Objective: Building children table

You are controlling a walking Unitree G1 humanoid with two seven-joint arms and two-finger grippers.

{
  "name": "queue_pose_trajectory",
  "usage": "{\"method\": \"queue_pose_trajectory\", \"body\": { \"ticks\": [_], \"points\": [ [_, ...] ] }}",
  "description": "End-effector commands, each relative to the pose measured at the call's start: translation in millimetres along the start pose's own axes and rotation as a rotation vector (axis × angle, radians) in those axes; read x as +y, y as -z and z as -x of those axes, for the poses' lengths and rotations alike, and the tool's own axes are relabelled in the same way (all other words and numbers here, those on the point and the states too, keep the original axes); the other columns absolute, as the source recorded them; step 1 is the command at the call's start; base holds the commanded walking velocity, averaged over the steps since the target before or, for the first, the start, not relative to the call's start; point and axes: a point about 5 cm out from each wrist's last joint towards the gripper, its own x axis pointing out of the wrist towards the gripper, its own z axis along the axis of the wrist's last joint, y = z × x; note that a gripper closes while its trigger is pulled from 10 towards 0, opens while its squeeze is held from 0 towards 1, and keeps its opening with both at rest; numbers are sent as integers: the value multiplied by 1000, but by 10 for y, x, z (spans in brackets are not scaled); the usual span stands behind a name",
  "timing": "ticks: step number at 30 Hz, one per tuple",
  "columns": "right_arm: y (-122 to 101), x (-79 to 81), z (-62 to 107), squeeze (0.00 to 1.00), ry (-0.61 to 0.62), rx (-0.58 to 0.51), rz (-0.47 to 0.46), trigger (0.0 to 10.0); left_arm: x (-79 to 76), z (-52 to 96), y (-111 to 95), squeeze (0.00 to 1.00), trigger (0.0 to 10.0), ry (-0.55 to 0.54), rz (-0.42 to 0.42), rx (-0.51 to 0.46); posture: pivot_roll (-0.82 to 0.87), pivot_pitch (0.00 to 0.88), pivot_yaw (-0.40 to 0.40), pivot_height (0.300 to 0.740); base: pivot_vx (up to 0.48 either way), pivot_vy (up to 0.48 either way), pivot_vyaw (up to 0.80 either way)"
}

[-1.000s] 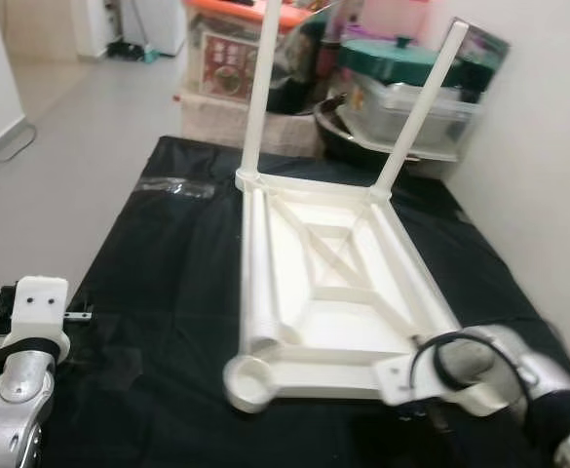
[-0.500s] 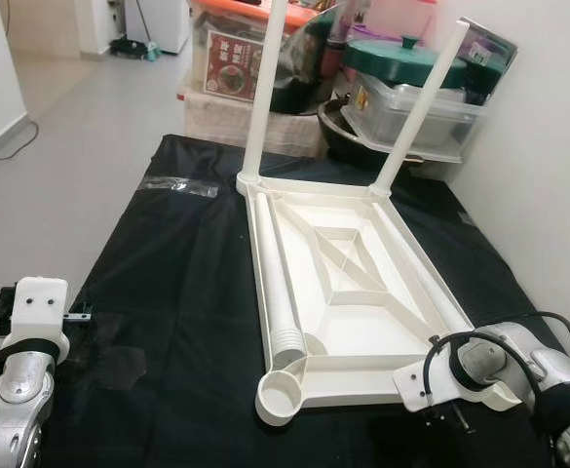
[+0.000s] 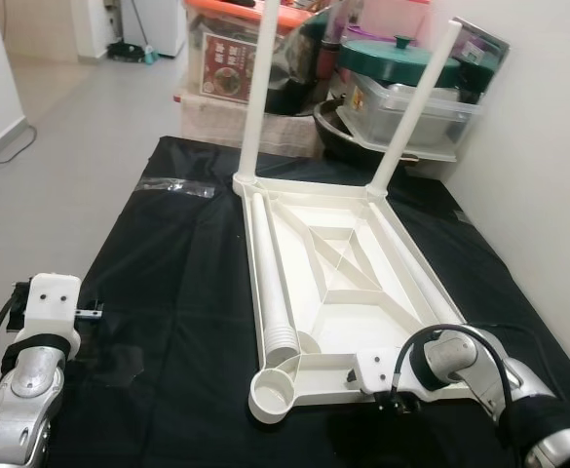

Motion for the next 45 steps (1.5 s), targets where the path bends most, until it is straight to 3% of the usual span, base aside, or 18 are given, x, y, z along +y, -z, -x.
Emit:
{"method": "queue_pose_trajectory", "body": {
  "ticks": [1,6,9,12,15,21,22,23,24,26,27,29,30,31,38,40,41,45],
  "points": [
    [-35,-6,23,1000,10,-36,-21,10000,-49,19,37,0,10000,17,-7,12,38,0,-146,740,0,0,0],
    [-400,-176,135,1000,94,-258,-57,10000,-14,-5,36,0,10000,13,-12,5,36,0,-139,740,0,0,0],
    [-507,-235,184,1000,125,-319,-63,10000,-13,-11,31,0,10000,13,-11,2,38,0,-137,740,0,0,0],
    [-749,-350,288,1000,178,-483,-110,10000,-15,-18,25,0,10000,14,-9,-2,37,0,-135,740,0,0,0],
    [-857,-363,273,1000,194,-540,-126,10000,-19,-23,21,0,10000,16,-9,-5,40,0,-132,740,0,0,0],
    [-902,-407,198,1000,276,-541,-111,10000,-20,-28,13,0,10000,18,-9,-8,44,0,-135,740,0,0,0],
    [-1014,-589,225,522,421,-640,-166,10000,-9,-30,0,0,10000,13,-4,-14,43,0,-134,740,0,0,0],
    [-1014,-589,225,522,421,-640,-166,10000,-9,-30,0,0,10000,13,-4,-14,43,0,-134,740,0,0,0],
    [-1108,-819,265,0,616,-747,-278,10000,1,-27,-30,0,10000,10,7,-27,56,0,-143,740,0,0,0],
    [-1217,-1060,278,0,822,-890,-493,10000,-1,-17,-100,0,10000,23,25,-59,69,0,-148,740,0,0,0],
    [-1217,-1060,278,0,822,-890,-493,10000,-1,-17,-100,0,10000,23,25,-59,69,0,-148,740,0,0,0],
    [-1310,-1101,154,0,932,-911,-600,10000,-44,24,-207,0,10000,67,30,-120,78,0,-150,740,0,-390,0],
    [-1310,-1101,154,0,932,-911,-600,10000,-44,24,-207,0,10000,67,30,-120,78,0,-150,740,0,-480,0],
    [-1436,-1070,42,0,951,-966,-671,10000,-93,67,-279,0,10000,105,47,-164,83,0,-148,740,0,-480,0],
    [-1574,-993,-46,0,955,-1010,-724,10000,-174,107,-356,0,10000,161,77,-205,80,0,-144,740,0,-480,0],
    [-1587,-996,-30,0,1019,-1026,-767,10000,-229,135,-451,0,10000,212,104,-254,76,0,-140,740,0,-480,0],
    [-1591,-992,2,0,1082,-1008,-730,10000,-258,157,-516,0,10000,243,124,-283,74,0,-136,740,0,-480,0],
    [-1596,-979,16,0,1123,-993,-699,10000,-282,178,-567,0,10000,271,138,-308,74,0,-136,740,0,-480,0]
  ]
}}
